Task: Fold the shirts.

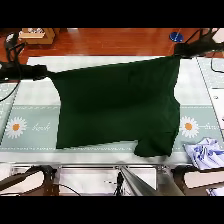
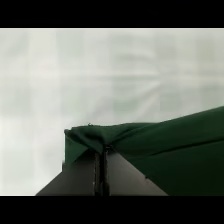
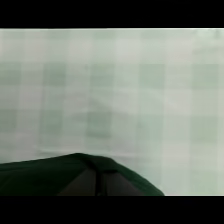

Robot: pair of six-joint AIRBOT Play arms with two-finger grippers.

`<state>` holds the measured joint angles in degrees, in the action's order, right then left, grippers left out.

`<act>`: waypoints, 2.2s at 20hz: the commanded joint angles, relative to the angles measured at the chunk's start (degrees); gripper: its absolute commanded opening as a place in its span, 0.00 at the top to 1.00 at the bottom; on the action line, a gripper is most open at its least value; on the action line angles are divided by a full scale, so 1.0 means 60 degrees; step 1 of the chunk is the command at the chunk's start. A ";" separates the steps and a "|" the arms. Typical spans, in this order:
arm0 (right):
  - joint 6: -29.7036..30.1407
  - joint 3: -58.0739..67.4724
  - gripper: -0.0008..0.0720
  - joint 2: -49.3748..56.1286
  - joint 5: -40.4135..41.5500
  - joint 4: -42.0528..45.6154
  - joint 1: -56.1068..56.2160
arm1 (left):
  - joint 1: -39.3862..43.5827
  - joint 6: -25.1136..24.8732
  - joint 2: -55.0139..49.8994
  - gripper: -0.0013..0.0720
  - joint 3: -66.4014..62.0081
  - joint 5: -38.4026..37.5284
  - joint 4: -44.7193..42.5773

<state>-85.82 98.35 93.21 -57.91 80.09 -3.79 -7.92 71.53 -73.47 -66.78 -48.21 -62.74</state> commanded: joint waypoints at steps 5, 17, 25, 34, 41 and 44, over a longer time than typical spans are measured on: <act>-0.0015 -0.0004 0.94 0.1603 0.2903 -0.0091 -0.0007 | 0.0754 -0.0095 -0.1745 0.94 0.0011 0.4320 0.0029; -0.0015 0.0004 0.94 0.0659 -0.2583 0.0874 -0.0455 | 0.0095 0.0004 -0.2455 0.94 -0.1260 -0.2816 -0.0885; -0.0033 -0.1104 0.94 0.0885 -0.4645 0.0091 -0.0579 | 0.0266 0.0707 -0.2914 0.94 -0.1694 -0.3687 -0.0867; 0.0827 -0.1384 0.46 -0.0605 -0.6000 0.1045 -0.1490 | -0.0812 0.0095 -0.2065 0.51 -0.2463 -0.6207 -0.1126; 0.1989 -0.5869 0.24 -0.3654 -0.4390 -0.3082 -0.5370 | -0.3752 -0.0674 0.1049 0.16 0.3126 -0.6583 0.0058; 0.2109 -0.7187 0.24 -0.4146 -0.4044 -0.3413 -0.5905 | -0.3763 -0.0831 0.1395 0.16 0.4925 -0.6575 0.0215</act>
<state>-75.02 63.18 72.20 -84.95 65.34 -34.61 -28.42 68.25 -68.38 -47.64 -86.94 -63.31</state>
